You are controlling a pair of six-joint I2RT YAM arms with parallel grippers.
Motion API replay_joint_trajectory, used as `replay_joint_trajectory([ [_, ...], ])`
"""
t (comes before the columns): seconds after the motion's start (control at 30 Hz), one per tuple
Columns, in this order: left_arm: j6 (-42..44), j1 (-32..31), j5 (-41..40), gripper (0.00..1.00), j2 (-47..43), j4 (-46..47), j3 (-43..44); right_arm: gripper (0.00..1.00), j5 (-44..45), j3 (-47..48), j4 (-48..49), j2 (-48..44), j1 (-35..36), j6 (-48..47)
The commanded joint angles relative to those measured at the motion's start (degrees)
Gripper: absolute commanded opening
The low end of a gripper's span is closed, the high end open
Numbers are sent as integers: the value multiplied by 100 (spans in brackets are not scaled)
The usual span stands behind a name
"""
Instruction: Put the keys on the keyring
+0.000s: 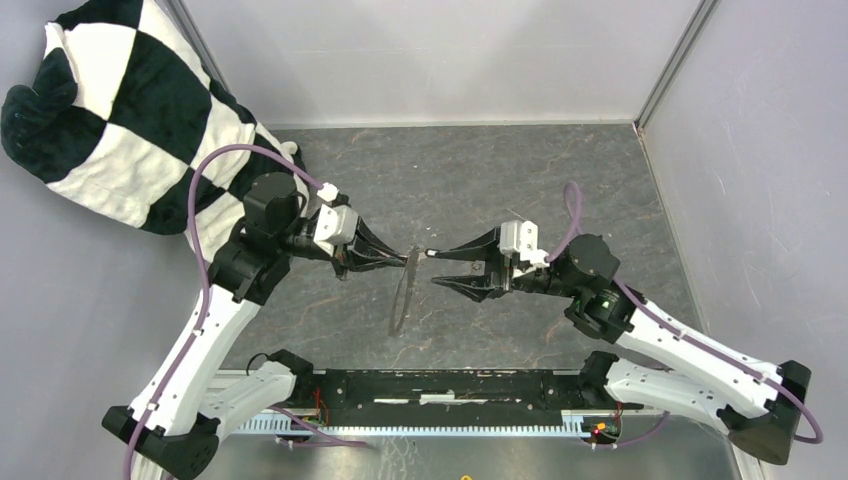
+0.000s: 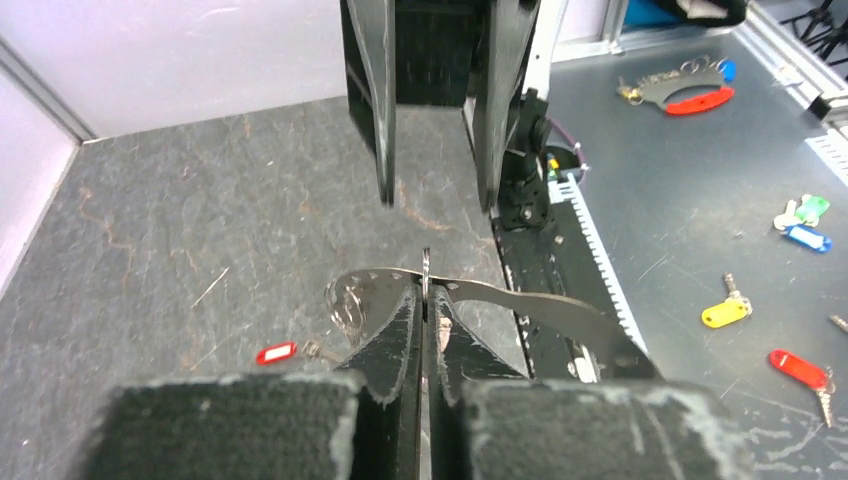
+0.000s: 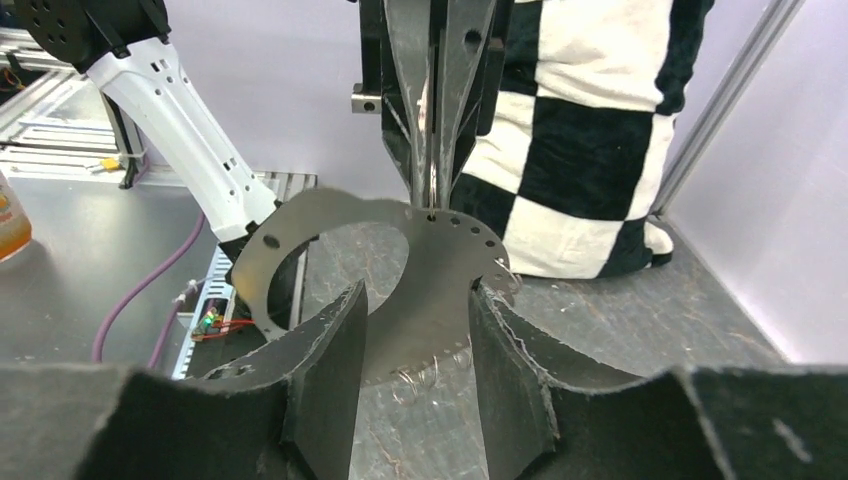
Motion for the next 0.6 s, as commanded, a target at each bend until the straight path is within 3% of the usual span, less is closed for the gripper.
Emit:
replay_joint_trajectory([
  [0.0, -1595, -41, 486, 2, -56, 1650, -130, 47, -258, -290, 1570, 38, -10, 637],
  [0.3, -2170, -142, 498, 2, 86, 2080, -92, 39, -157, -400, 2558, 364, -6, 1252],
  [0.57, -2463, -267, 365, 2, 173, 2427, -171, 38, -69, -377, 2953, 651, -12, 1542],
])
